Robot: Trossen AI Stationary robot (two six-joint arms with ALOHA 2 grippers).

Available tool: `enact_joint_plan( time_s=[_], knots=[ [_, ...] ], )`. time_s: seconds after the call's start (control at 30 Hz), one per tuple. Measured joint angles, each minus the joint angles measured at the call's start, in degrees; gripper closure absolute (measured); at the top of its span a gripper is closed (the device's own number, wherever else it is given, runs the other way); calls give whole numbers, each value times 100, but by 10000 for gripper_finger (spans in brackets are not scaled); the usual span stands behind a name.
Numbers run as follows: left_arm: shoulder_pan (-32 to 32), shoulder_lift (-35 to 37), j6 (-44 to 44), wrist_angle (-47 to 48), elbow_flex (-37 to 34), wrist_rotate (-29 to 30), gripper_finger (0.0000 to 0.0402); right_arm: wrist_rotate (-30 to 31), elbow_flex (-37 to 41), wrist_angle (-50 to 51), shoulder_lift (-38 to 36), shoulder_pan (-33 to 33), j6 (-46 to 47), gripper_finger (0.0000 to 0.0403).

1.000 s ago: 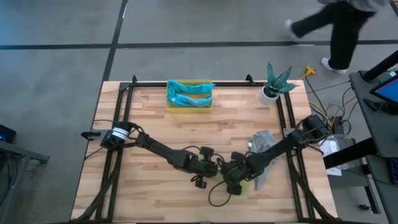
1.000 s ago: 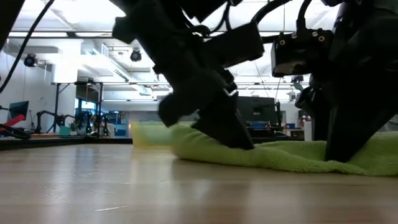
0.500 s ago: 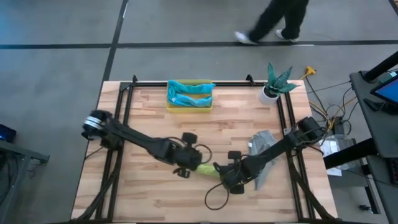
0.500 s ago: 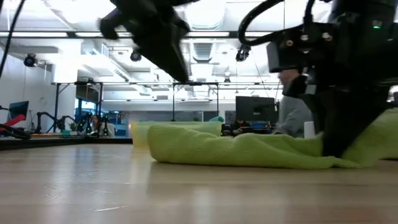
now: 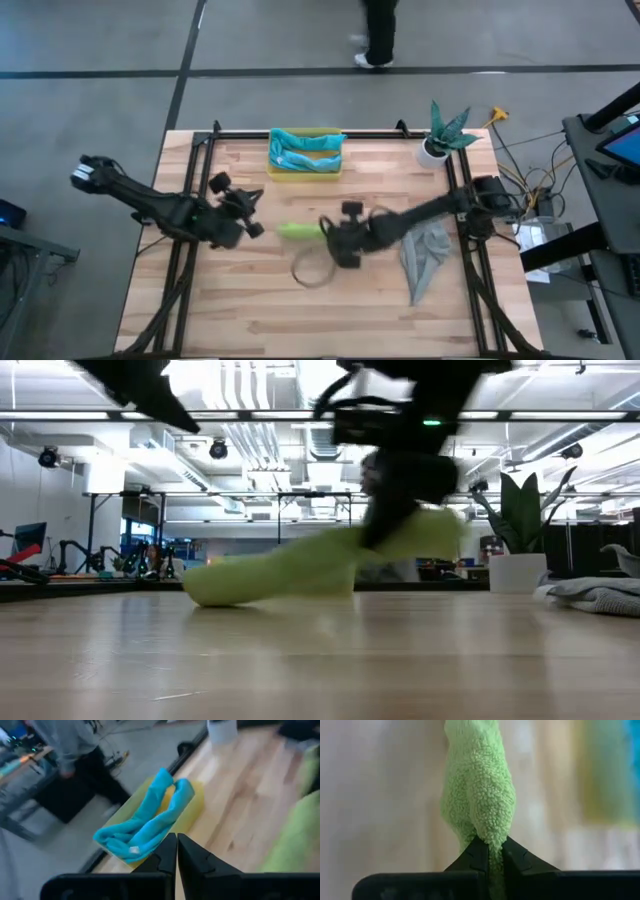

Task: Roll microfiber towels into tight, uniform cylinder then place into a basket
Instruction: Put the rolled green towel into the yellow bin

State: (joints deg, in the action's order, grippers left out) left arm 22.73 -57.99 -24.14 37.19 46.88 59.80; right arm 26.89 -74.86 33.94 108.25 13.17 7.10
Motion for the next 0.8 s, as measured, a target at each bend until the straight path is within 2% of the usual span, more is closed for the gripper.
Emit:
enact_joint_plan(
  time_s=[0.07, 0.13, 0.23, 0.3, 0.43, 0.63, 0.7, 0.8],
  knots=[
    [31, 427, 133, -687, -447, -22, 401, -60, -265, -220, -8, -350, -366, 391],
    [37, 708, 754, -1573, -807, -281, 401, -229, -578, -357, -11, -704, -669, 391],
    [68, 901, 1707, -2650, -1184, -604, 402, -365, -1079, -389, -11, -1189, -967, 391],
    [101, 951, 1964, -3025, -1242, -628, 401, -697, -1367, -508, -20, -1497, -1145, 391],
    [195, 982, 2027, -3117, -1245, -634, 401, -1814, -1777, -816, -16, -2092, -1209, 391],
    [220, 972, 2063, -3073, -1216, -637, 401, -3065, -2469, -890, 301, -2650, -1329, 391],
    [220, 993, 2161, -3070, -1199, -635, 401, -3314, -2817, -881, 514, -2731, -1421, 391],
    [218, 1060, 2208, -3070, -1175, -633, 401, -3357, -3543, -707, 955, -2803, -1697, 391]
  ],
)
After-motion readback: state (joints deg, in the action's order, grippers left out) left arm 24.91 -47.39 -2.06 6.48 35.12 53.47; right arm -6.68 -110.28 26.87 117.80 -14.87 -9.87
